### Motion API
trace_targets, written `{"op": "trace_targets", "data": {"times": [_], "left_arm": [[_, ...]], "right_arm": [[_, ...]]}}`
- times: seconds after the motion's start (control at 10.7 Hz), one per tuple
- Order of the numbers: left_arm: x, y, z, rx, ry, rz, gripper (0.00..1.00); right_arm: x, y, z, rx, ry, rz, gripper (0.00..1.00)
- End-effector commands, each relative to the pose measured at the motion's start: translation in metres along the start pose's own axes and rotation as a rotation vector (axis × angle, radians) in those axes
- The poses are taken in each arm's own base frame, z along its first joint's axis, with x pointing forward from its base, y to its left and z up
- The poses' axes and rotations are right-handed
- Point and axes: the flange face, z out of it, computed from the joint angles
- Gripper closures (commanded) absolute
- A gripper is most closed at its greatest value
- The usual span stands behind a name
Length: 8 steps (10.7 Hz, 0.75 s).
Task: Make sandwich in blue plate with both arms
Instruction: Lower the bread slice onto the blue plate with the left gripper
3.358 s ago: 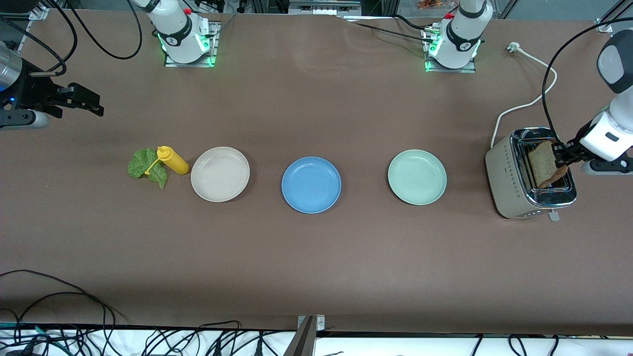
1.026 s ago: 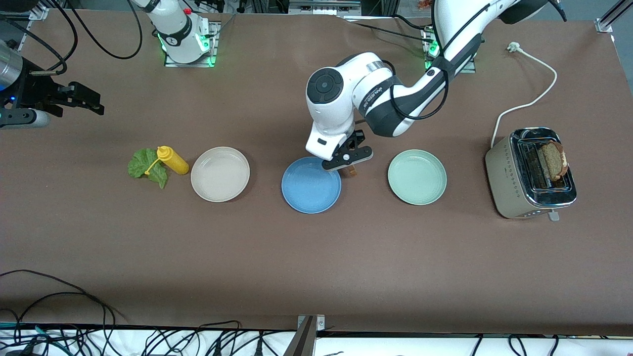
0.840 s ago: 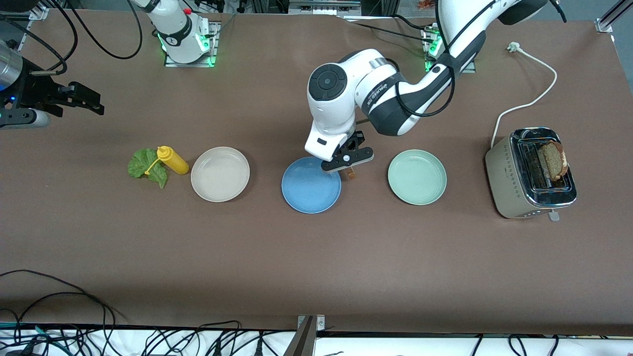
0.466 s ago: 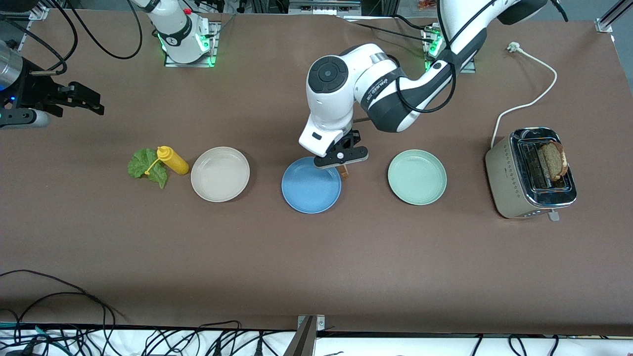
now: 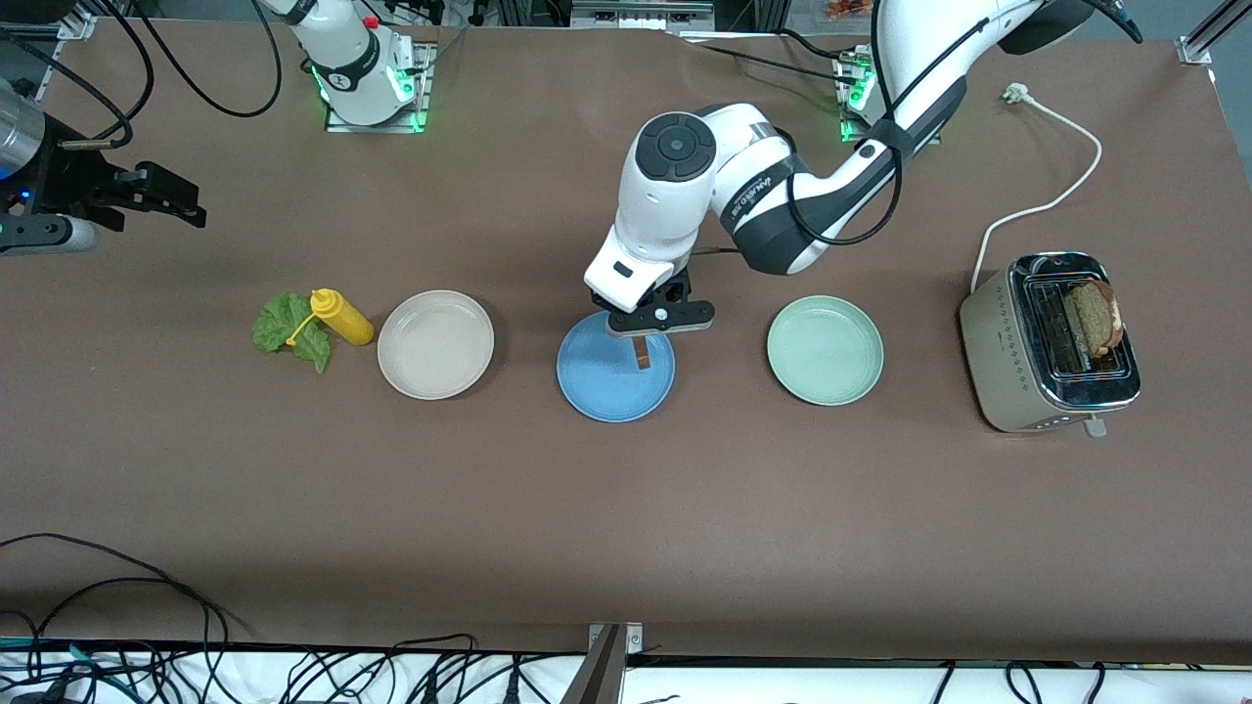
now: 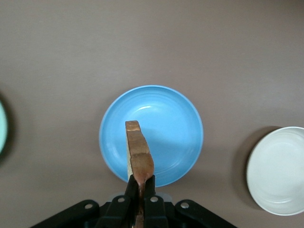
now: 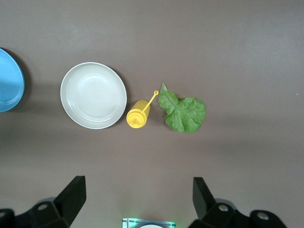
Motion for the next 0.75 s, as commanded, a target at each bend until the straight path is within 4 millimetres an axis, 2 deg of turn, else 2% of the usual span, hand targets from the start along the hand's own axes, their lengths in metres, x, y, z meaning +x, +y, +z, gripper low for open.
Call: {"op": "trace_targets", "data": {"times": [0.0, 0.47, 0.65], "left_arm": [[-0.006, -0.007, 0.010, -0.151, 0.044, 0.046, 1.00], [-0.009, -0.026, 0.033, -0.363, 0.110, 0.111, 1.00], [-0.018, -0.029, 0.044, -0.417, 0.116, 0.123, 1.00]], "right_arm": [[-0.004, -0.001, -0.005, -0.008, 0.000, 0.010, 0.00], [-0.003, -0.001, -0.005, -0.007, -0.001, 0.010, 0.00], [-0.003, -0.001, -0.005, -0.007, -0.001, 0.010, 0.00]]}}
